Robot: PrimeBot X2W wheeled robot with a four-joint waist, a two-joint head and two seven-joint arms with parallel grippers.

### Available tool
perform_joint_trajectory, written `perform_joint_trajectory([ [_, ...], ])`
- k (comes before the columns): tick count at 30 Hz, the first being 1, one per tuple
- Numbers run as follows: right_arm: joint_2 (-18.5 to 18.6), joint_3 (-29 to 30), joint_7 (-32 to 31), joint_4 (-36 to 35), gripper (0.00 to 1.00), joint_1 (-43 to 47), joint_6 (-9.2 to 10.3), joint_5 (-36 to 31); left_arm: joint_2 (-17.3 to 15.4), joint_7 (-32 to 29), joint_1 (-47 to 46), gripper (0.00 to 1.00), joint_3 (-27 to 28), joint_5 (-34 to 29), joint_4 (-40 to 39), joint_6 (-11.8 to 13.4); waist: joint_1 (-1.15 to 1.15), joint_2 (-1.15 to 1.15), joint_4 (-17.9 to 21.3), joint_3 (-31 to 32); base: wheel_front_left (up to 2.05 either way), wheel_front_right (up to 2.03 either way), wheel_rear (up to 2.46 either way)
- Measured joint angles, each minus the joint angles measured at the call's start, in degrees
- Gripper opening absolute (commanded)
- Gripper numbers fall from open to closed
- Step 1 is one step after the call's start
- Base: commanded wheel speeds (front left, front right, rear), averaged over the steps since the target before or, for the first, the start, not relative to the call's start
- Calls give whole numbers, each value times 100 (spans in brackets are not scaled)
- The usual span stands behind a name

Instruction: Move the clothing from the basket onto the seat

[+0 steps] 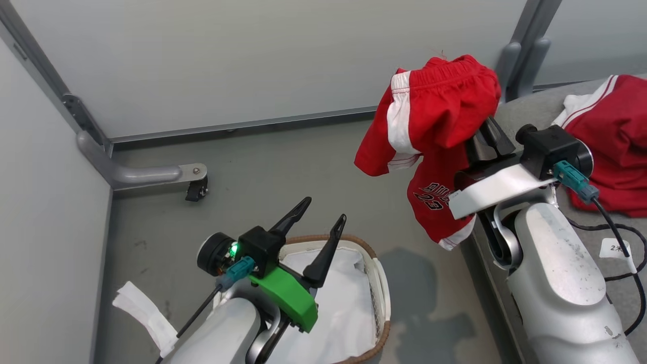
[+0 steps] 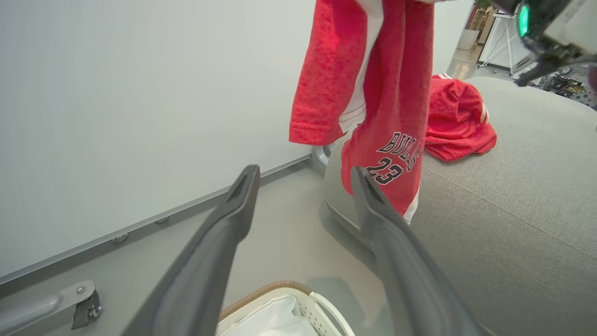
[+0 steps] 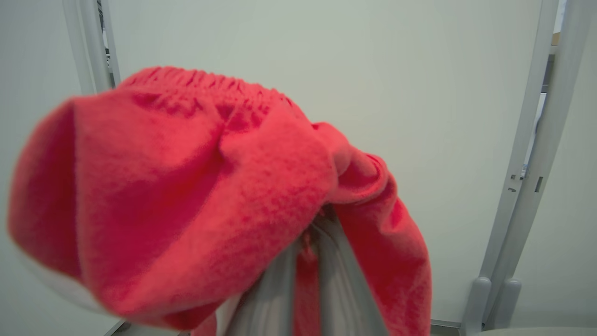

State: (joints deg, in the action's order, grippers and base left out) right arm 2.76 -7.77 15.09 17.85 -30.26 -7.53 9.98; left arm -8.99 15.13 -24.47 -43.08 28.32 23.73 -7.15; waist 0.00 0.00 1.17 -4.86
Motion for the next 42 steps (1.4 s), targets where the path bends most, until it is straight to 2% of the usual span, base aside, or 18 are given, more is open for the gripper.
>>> perform_joint_trajectory([
  [7,3,112,0,-7,0,-31,0,-110,56,0,44,100,82,-305,-46,-16,0,0,478,-129,0,0,0],
  [20,10,449,0,-11,0,-90,0,-296,-69,0,-130,100,-1,-475,37,-18,0,0,1889,-515,0,0,0],
  [27,12,615,0,19,0,-92,0,-355,-94,0,-242,100,-104,-439,43,-23,0,0,2481,-761,0,0,0],
  [32,8,759,0,80,0,-244,0,-467,-147,0,-291,100,-175,-417,27,-23,0,0,2611,-982,0,0,0],
  [38,18,1176,0,152,0,-1049,0,-937,-231,0,-381,100,-257,-408,-4,-23,0,0,2512,-1210,0,0,0],
  [42,372,1456,0,250,0,-1837,0,-1199,-258,0,-545,100,-312,-417,-22,-23,0,0,2351,-1391,0,0,0],
])
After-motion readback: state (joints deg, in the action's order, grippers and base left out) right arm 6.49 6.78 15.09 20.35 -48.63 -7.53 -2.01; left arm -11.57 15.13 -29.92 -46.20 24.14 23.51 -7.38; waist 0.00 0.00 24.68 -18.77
